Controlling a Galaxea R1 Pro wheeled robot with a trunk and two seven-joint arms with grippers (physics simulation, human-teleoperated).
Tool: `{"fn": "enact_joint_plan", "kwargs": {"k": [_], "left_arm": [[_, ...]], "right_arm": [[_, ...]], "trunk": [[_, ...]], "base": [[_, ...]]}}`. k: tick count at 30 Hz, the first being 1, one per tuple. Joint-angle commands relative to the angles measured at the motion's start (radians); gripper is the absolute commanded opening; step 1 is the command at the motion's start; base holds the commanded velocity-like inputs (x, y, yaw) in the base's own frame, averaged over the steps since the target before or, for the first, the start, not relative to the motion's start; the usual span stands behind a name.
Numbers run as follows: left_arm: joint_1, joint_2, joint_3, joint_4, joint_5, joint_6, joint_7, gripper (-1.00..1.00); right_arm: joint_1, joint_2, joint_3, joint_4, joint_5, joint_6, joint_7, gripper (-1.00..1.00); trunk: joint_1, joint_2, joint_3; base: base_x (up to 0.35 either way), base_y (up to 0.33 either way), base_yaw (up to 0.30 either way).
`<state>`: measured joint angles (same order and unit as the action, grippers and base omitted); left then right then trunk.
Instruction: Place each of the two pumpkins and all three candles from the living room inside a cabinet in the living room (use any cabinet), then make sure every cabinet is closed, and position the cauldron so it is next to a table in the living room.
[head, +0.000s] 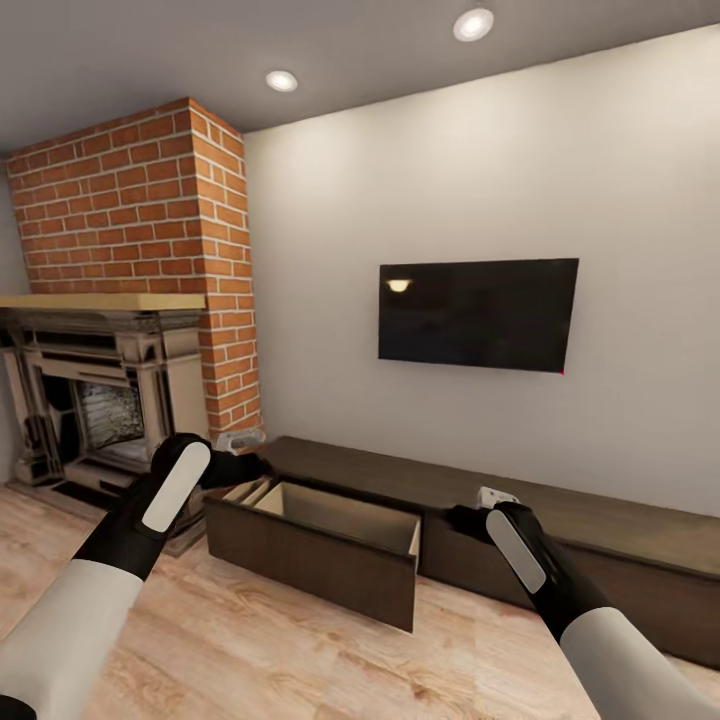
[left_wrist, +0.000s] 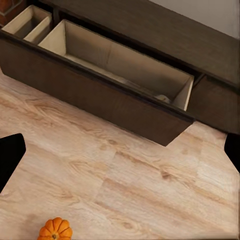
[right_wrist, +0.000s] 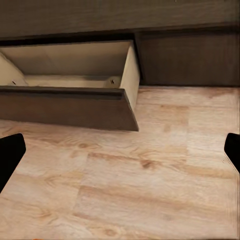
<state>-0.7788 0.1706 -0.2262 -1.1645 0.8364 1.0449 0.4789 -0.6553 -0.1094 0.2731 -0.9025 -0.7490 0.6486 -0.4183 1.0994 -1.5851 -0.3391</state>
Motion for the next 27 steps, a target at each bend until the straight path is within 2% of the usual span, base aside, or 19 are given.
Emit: {"fn": "enact_joint_plan", "kwargs": {"k": [1,15,22,27], "left_arm": [[-0.001,0.001,-0.002,-0.001,0.01,0.001,0.01,1.0],[-0.001,0.001,-0.002,-0.001,0.009,0.001,0.01,1.0],[-0.001,0.001,-0.002,-0.001,0.009,0.001,0.01,1.0],[-0.001,0.002,-0.002,-0.001,0.008,0.001,0.01,1.0]], "right_arm": [[-0.001,-0.001,0.005,-0.001,-0.01,0.0,-0.01,1.0],[-0.001,-0.001,0.004,-0.001,-0.01,0.0,-0.01,1.0],[-0.001,-0.001,0.004,-0.001,-0.01,0.0,-0.01,1.0],[-0.001,0.0,0.004,-0.001,-0.011,0.0,-0.011,1.0]], "trunk": [[0.0,-0.001,-0.001],[0.0,-0.001,0.005],[0.0,-0.001,0.008],[0.0,-0.001,0.008]], "base": [[0.0,0.0,-0.288],[0.0,0.008,-0.288],[0.0,0.13,-0.282],[0.002,0.119,-0.129]]}}
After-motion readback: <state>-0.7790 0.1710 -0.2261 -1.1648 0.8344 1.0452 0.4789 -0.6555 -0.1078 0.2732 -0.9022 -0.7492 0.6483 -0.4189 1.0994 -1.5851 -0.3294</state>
